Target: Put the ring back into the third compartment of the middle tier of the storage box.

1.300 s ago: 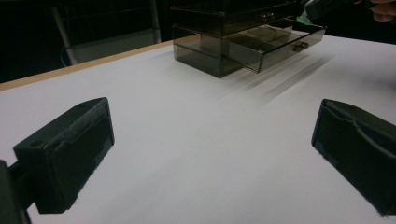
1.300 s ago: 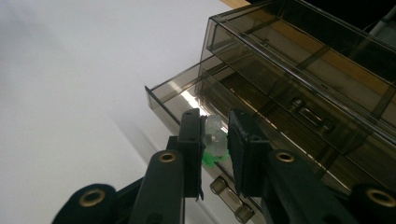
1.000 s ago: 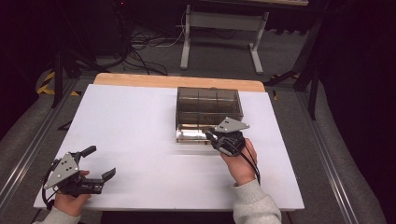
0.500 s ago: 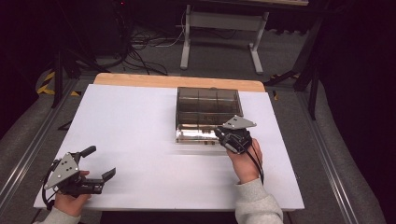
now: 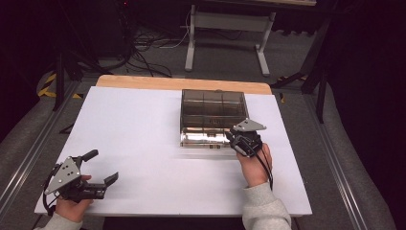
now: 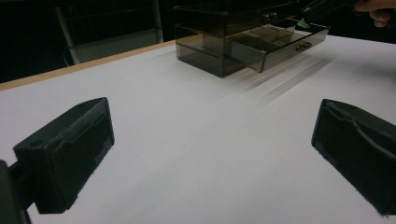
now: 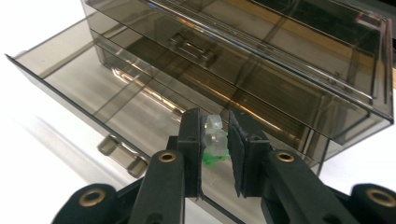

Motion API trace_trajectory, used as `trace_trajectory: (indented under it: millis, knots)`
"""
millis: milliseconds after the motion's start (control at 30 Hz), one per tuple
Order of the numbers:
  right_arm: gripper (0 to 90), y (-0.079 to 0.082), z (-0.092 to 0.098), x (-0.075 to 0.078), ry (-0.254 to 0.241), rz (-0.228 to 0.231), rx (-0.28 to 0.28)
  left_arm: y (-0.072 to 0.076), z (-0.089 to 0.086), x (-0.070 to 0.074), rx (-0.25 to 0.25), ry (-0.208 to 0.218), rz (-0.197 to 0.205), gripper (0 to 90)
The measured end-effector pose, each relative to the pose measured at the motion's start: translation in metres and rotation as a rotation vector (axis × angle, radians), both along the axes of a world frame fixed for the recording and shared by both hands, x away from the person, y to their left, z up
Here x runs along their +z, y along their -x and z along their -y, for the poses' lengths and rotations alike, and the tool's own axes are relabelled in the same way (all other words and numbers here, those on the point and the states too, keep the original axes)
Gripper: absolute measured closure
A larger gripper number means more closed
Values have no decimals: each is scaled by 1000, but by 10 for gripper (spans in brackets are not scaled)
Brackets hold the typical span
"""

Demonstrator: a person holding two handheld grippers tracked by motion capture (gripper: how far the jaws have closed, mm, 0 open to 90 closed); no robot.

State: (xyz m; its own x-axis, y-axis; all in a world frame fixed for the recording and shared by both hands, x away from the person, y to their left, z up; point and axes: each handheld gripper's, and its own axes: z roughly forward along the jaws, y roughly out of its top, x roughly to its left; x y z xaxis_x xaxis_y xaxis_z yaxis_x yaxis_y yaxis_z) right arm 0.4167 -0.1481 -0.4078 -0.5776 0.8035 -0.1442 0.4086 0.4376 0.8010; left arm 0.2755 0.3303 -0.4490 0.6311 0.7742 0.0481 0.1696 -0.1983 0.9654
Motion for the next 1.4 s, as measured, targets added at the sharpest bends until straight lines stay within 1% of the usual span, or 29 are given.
trace_trajectory:
  millis: [200, 467, 867, 1000, 1267, 1400]
  knots:
    - [753, -3, 7, -4, -3, -8, -36, 0, 0, 0, -4, -5, 1, 1]
    - [753, -6, 12, -10, -2, -24, -59, 0, 0, 0, -5, -4, 3, 2]
    - [753, -8, 14, -14, 3, -28, -72, 0, 0, 0, -3, -2, 2, 1]
    - [753, -10, 15, -17, 7, -35, -79, 0, 0, 1, -3, -7, 1, 1]
    - [753, -12, 15, -20, 12, -42, -80, 0, 0, 0, -3, 2, 4, 2]
    - [753, -13, 15, -22, 15, -49, -83, 1, 0, 1, -2, -2, 3, 2]
